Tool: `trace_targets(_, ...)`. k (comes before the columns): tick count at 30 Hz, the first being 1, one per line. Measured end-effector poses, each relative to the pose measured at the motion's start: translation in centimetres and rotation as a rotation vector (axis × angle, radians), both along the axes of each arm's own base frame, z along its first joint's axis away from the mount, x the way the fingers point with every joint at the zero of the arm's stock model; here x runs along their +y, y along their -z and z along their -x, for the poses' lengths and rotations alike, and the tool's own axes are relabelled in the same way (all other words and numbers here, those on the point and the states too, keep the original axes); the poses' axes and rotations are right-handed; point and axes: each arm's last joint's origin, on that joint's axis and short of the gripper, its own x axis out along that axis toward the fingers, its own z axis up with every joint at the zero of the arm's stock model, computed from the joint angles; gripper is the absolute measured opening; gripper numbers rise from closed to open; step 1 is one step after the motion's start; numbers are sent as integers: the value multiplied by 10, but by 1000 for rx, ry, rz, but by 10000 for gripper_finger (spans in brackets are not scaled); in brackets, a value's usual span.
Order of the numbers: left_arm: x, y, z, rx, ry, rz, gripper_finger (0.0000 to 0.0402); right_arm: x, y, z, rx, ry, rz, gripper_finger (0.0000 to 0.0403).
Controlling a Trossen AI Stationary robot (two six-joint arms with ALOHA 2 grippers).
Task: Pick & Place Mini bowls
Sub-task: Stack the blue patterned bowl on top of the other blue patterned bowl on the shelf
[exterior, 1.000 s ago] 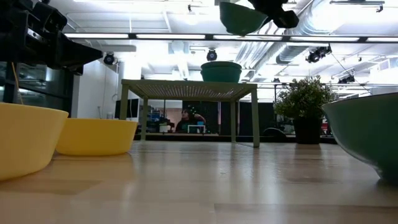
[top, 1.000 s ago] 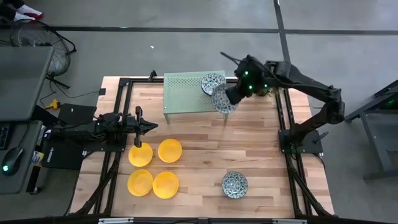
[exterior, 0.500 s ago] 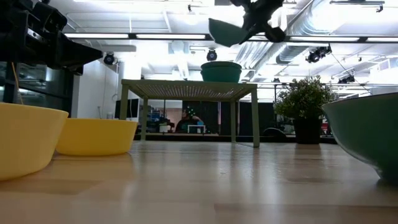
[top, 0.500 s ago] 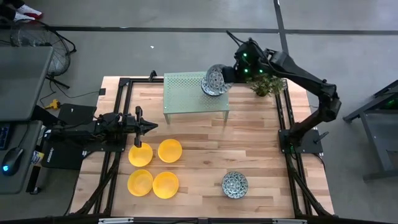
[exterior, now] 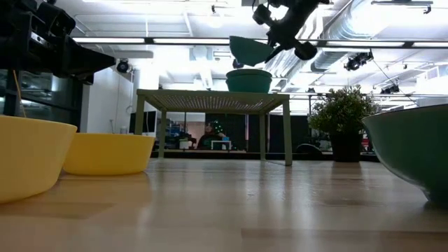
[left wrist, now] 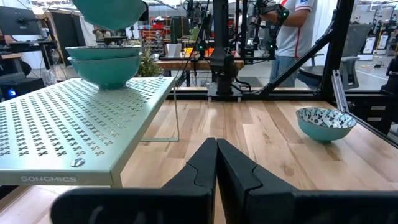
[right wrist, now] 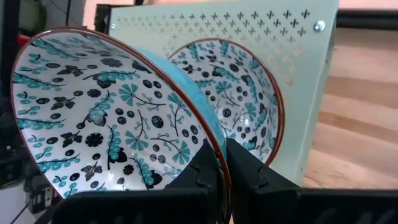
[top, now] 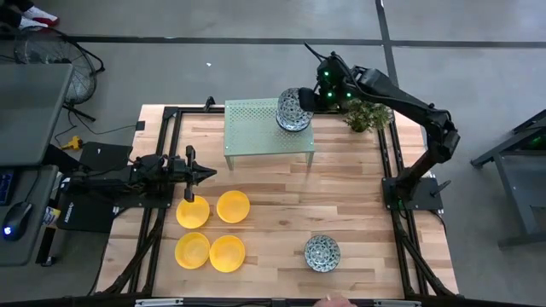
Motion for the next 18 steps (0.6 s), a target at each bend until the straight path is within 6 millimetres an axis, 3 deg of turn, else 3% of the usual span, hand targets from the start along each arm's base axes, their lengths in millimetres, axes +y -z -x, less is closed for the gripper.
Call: trace_targets(18, 0, 0, 0, 0, 0, 0, 7, -15, 26, -7, 90, 1, -84, 11)
